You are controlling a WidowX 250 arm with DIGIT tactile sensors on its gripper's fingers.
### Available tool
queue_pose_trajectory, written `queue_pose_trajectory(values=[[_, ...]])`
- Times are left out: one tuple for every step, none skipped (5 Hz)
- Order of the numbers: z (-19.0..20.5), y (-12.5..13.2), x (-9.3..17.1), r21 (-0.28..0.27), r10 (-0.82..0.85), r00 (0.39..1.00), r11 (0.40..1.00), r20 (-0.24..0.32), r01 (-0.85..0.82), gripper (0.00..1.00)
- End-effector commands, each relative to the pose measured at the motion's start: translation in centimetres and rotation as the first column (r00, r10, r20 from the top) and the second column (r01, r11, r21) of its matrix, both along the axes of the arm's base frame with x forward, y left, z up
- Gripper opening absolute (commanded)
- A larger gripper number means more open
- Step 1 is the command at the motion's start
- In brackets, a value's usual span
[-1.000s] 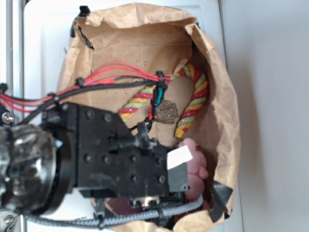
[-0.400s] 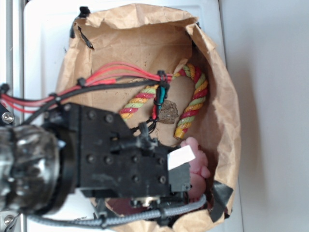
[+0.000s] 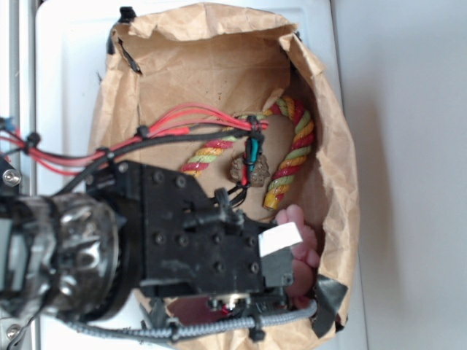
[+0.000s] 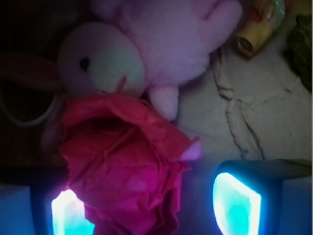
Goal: Grab the red paper.
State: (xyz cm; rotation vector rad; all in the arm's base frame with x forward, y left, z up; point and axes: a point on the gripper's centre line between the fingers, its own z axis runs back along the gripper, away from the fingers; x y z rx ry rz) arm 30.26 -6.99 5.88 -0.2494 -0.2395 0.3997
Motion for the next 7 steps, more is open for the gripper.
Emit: queue_pose_trajectory(values=[[0.8, 0.2, 0.4, -0.005, 0.031, 0.999, 1.0, 0.038, -0.031, 0.0], [0.9, 0.4, 0.4, -0.01, 0.035, 0.999, 0.999, 0.037, -0.034, 0.0], [1.8, 2.1, -0.1, -0.002, 0.054, 0.997, 0.999, 0.056, -0.054, 0.0], [4.0, 4.6, -0.9, -0.001, 0.099, 0.992, 0.995, 0.075, -0.099, 0.0], [5.6, 6.0, -1.2, 0.009, 0.124, 0.989, 0.992, 0.082, -0.125, 0.0], [7.1, 7.5, -1.2, 0.058, 0.104, 0.993, 0.993, 0.058, -0.107, 0.0], [9.3, 8.1, -1.4, 0.115, -0.084, 0.996, 0.99, -0.018, 0.086, 0.0]])
